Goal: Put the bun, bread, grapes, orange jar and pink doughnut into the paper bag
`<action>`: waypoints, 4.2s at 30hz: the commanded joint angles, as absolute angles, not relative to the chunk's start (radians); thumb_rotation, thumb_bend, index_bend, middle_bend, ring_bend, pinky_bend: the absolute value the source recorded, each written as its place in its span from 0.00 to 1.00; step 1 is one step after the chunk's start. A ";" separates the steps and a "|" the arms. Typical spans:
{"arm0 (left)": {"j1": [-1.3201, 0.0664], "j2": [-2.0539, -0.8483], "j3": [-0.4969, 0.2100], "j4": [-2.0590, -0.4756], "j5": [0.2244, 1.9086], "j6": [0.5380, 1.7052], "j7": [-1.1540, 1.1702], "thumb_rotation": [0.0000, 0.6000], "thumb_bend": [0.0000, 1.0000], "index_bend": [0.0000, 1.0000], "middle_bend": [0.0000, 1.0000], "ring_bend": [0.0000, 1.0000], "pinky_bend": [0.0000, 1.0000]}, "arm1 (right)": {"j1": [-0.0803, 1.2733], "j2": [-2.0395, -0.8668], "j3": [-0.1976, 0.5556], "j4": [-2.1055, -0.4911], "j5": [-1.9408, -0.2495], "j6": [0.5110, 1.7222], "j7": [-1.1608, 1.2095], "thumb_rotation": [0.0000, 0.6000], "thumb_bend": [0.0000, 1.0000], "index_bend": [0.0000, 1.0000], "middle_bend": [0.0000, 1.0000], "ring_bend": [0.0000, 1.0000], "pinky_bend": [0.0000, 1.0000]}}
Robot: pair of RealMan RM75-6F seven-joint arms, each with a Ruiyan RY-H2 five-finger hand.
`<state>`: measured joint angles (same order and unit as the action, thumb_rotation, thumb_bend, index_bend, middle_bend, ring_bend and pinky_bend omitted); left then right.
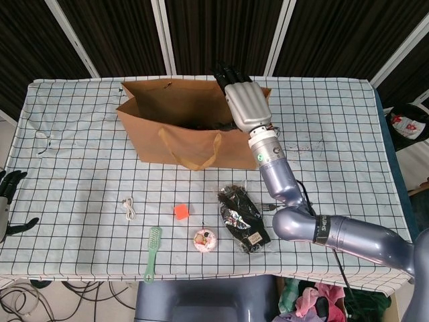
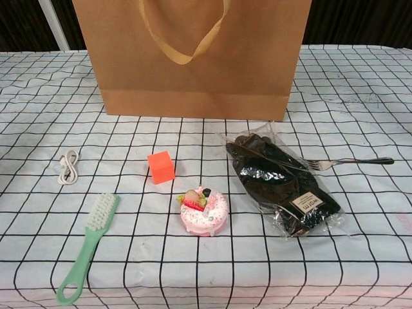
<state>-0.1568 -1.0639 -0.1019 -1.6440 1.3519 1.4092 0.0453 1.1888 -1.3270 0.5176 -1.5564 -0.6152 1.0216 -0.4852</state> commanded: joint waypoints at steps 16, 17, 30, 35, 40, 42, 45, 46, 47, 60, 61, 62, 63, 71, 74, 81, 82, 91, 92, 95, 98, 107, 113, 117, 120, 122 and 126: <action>-0.152 -1.071 -0.103 -1.654 1.354 1.421 0.060 1.00 0.05 0.12 0.09 0.00 0.03 | 0.693 -0.937 0.239 -2.130 -1.093 1.282 -0.382 1.00 0.07 0.12 0.13 0.20 0.22; -0.152 -1.072 -0.105 -1.655 1.352 1.421 0.059 1.00 0.05 0.12 0.09 0.00 0.03 | 0.673 -0.940 0.206 -2.133 -1.134 1.277 -0.373 1.00 0.07 0.12 0.14 0.20 0.22; -0.158 -1.084 -0.110 -1.645 1.341 1.410 0.063 1.00 0.05 0.12 0.09 0.00 0.03 | 0.595 -1.198 -0.034 -1.999 -1.470 1.149 -0.306 1.00 0.08 0.14 0.19 0.25 0.22; -0.161 -1.086 -0.110 -1.643 1.339 1.404 0.067 1.00 0.05 0.12 0.09 0.00 0.03 | 0.624 -1.330 -0.026 -1.915 -1.478 1.085 -0.330 1.00 0.09 0.14 0.19 0.25 0.22; -0.164 -1.089 -0.115 -1.637 1.328 1.398 0.071 1.00 0.05 0.12 0.09 0.00 0.03 | 0.650 -1.413 -0.004 -1.881 -1.466 1.040 -0.347 1.00 0.09 0.14 0.18 0.25 0.22; -0.165 -1.090 -0.115 -1.638 1.326 1.394 0.072 1.00 0.05 0.12 0.09 0.00 0.03 | 0.660 -1.433 -0.001 -1.877 -1.460 1.021 -0.362 1.00 0.08 0.14 0.18 0.24 0.22; -0.166 -1.090 -0.113 -1.638 1.328 1.392 0.073 1.00 0.05 0.12 0.09 0.00 0.03 | 0.672 -1.461 0.007 -1.868 -1.440 0.999 -0.389 1.00 0.08 0.14 0.17 0.23 0.22; -0.166 -1.090 -0.113 -1.639 1.329 1.392 0.073 1.00 0.05 0.12 0.09 0.00 0.03 | 0.676 -1.471 0.009 -1.866 -1.431 0.990 -0.396 1.00 0.09 0.14 0.17 0.23 0.22; -0.166 -1.091 -0.113 -1.639 1.329 1.393 0.073 1.00 0.05 0.12 0.09 0.00 0.03 | 0.679 -1.479 0.011 -1.864 -1.422 0.981 -0.404 1.00 0.09 0.14 0.16 0.23 0.22; -0.166 -1.094 -0.115 -1.638 1.322 1.392 0.082 1.00 0.05 0.12 0.09 0.00 0.03 | 0.705 -1.619 0.050 -1.756 -1.336 0.960 -0.507 1.00 0.08 0.14 0.16 0.23 0.22; -0.166 -1.094 -0.115 -1.638 1.321 1.393 0.083 1.00 0.05 0.12 0.09 0.00 0.03 | 0.707 -1.629 0.053 -1.746 -1.331 0.960 -0.515 1.00 0.08 0.14 0.16 0.23 0.22; -0.166 -1.094 -0.116 -1.638 1.320 1.393 0.084 1.00 0.05 0.12 0.09 0.00 0.03 | 0.710 -1.638 0.055 -1.737 -1.327 0.959 -0.522 1.00 0.09 0.14 0.16 0.23 0.22; -0.165 -1.094 -0.116 -1.639 1.318 1.394 0.085 1.00 0.05 0.12 0.09 0.00 0.03 | 0.714 -1.652 0.059 -1.723 -1.320 0.955 -0.528 1.00 0.09 0.14 0.17 0.23 0.22; -0.166 -1.095 -0.116 -1.641 1.314 1.390 0.089 1.00 0.05 0.12 0.09 0.00 0.03 | 0.736 -1.710 0.070 -1.654 -1.295 0.923 -0.523 1.00 0.09 0.14 0.18 0.24 0.22; -0.166 -1.095 -0.117 -1.641 1.313 1.391 0.088 1.00 0.05 0.12 0.09 0.00 0.03 | 0.741 -1.726 0.070 -1.627 -1.292 0.917 -0.519 1.00 0.10 0.14 0.19 0.25 0.22; -0.164 -1.095 -0.121 -1.642 1.309 1.395 0.087 1.00 0.05 0.12 0.09 0.00 0.03 | 0.745 -1.747 0.077 -1.582 -1.285 0.916 -0.503 1.00 0.19 0.19 0.25 0.28 0.22; -0.164 -1.095 -0.120 -1.642 1.309 1.395 0.087 1.00 0.05 0.12 0.09 0.00 0.03 | 0.745 -1.749 0.076 -1.578 -1.285 0.915 -0.501 1.00 0.19 0.20 0.25 0.29 0.22; -0.164 -1.094 -0.121 -1.642 1.308 1.395 0.085 1.00 0.05 0.12 0.09 0.00 0.03 | 0.745 -1.763 0.069 -1.551 -1.300 0.917 -0.477 1.00 0.27 0.32 0.35 0.37 0.24; -0.164 -1.094 -0.122 -1.642 1.308 1.395 0.085 1.00 0.05 0.12 0.09 0.00 0.03 | 0.745 -1.764 0.069 -1.550 -1.302 0.918 -0.475 1.00 0.28 0.33 0.36 0.38 0.24; -0.164 -1.094 -0.121 -1.641 1.306 1.394 0.085 1.00 0.05 0.12 0.09 0.00 0.03 | 0.744 -1.760 0.077 -1.553 -1.314 0.933 -0.465 1.00 0.29 0.34 0.36 0.39 0.24; -0.164 -1.094 -0.121 -1.641 1.307 1.392 0.085 1.00 0.05 0.12 0.09 0.00 0.03 | 0.735 -1.735 0.102 -1.588 -1.328 0.972 -0.445 1.00 0.29 0.34 0.37 0.39 0.24; -0.163 -1.094 -0.121 -1.643 1.307 1.394 0.087 1.00 0.05 0.12 0.09 0.00 0.03 | 0.644 -1.496 0.182 -1.853 -1.392 1.160 -0.354 1.00 0.29 0.34 0.37 0.40 0.24; -0.165 -1.098 -0.118 -1.646 1.306 1.391 0.100 1.00 0.05 0.12 0.09 0.00 0.03 | 0.546 -1.298 0.247 -2.001 -1.424 1.317 -0.238 1.00 0.29 0.34 0.36 0.40 0.24; -0.165 -1.099 -0.116 -1.648 1.306 1.389 0.103 1.00 0.05 0.12 0.09 0.00 0.03 | 0.533 -1.218 0.323 -1.998 -1.395 1.361 -0.207 1.00 0.29 0.34 0.36 0.40 0.24; -0.165 -1.098 -0.116 -1.650 1.305 1.388 0.105 1.00 0.05 0.12 0.09 0.00 0.03 | 0.564 -1.165 0.416 -1.964 -1.322 1.335 -0.154 1.00 0.29 0.34 0.35 0.40 0.24; -0.165 -1.098 -0.116 -1.650 1.305 1.389 0.105 1.00 0.05 0.12 0.09 0.00 0.03 | 0.594 -1.145 0.462 -1.931 -1.278 1.304 -0.144 1.00 0.29 0.34 0.35 0.40 0.24; -0.164 -1.095 -0.119 -1.651 1.300 1.387 0.100 1.00 0.05 0.12 0.09 0.00 0.03 | 0.649 -1.105 0.542 -1.882 -1.205 1.258 -0.157 1.00 0.29 0.35 0.34 0.40 0.24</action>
<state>-0.1644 -1.0954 -0.1181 -1.6505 1.3008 1.3876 0.1011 0.6145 -1.1348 0.4985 -1.9125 -1.2467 1.2869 -0.1600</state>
